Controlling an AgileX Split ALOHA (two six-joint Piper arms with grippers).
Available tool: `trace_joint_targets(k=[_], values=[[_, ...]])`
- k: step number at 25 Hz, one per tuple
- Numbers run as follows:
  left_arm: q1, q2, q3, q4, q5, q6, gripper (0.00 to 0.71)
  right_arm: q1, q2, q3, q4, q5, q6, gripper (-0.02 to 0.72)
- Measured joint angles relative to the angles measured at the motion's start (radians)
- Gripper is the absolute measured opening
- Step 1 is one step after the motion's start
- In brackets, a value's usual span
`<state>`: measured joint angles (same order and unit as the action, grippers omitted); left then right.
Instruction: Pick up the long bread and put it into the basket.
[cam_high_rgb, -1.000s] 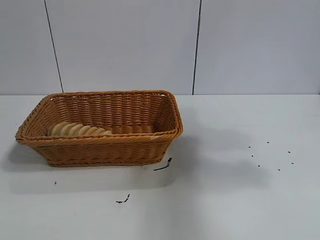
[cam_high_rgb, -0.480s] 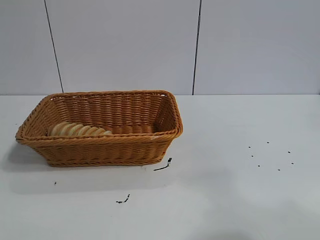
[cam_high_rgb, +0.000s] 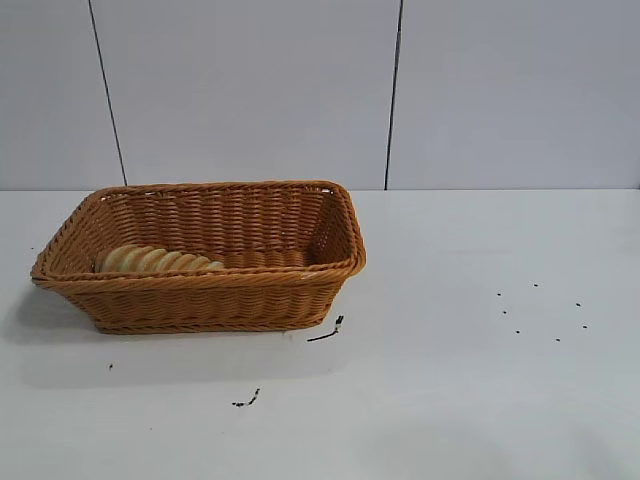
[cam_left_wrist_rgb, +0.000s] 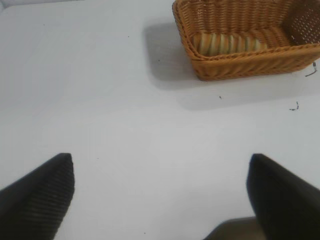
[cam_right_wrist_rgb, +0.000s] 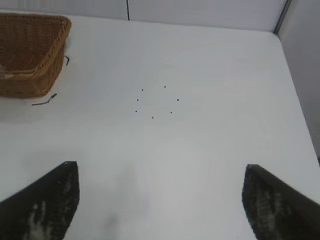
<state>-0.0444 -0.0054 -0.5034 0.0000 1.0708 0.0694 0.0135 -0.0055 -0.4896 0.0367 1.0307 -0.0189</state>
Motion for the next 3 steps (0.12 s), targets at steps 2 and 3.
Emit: trace_joint_targets(k=[2, 3], values=[[0.000, 0.000, 0.000, 0.000, 0.000, 0.000, 0.696, 0.000, 0.000, 0.000, 0.000, 0.000, 0.001, 0.606], [0.000, 0.000, 0.000, 0.000, 0.000, 0.000, 0.696, 0.000, 0.000, 0.000, 0.000, 0.000, 0.001, 0.606]])
